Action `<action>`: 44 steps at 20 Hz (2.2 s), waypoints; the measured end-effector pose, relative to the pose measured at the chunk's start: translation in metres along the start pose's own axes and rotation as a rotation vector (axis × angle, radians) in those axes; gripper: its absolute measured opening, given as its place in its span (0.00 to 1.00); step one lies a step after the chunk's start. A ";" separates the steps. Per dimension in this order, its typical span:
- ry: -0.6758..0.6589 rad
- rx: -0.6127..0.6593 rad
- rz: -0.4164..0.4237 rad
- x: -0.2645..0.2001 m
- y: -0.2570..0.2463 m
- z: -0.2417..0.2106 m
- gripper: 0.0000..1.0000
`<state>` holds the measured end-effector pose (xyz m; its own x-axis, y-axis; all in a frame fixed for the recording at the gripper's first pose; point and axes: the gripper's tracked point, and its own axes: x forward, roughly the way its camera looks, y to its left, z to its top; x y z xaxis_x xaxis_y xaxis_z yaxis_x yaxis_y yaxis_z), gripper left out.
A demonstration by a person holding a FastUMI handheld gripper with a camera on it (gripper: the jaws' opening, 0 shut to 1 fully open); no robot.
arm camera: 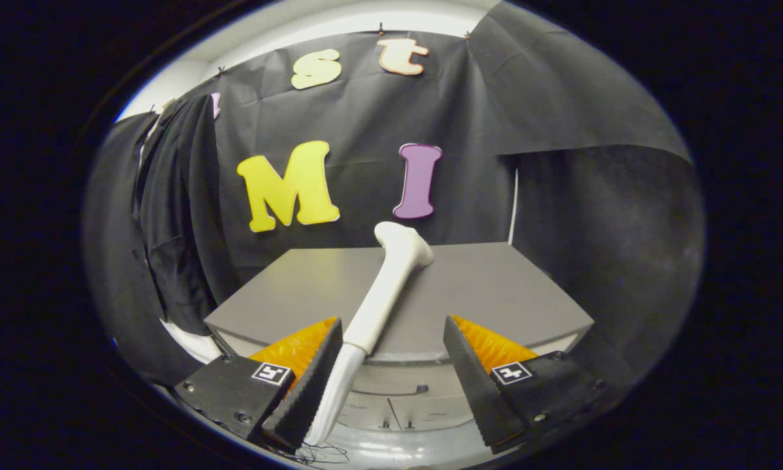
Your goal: Iron the clothes twice with a garment steamer, once on the left side and once on the right side.
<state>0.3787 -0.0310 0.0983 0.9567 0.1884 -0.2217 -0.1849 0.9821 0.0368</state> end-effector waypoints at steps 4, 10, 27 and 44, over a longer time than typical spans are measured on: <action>0.057 -0.016 0.052 0.047 0.007 0.002 0.95; 0.145 0.000 0.083 0.081 0.018 -0.007 0.85; -0.063 0.024 0.057 0.025 0.034 0.054 0.42; 0.074 0.034 -0.106 0.039 0.012 0.009 0.78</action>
<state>0.4154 -0.0117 0.0989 0.9512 0.0840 -0.2969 -0.0748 0.9963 0.0423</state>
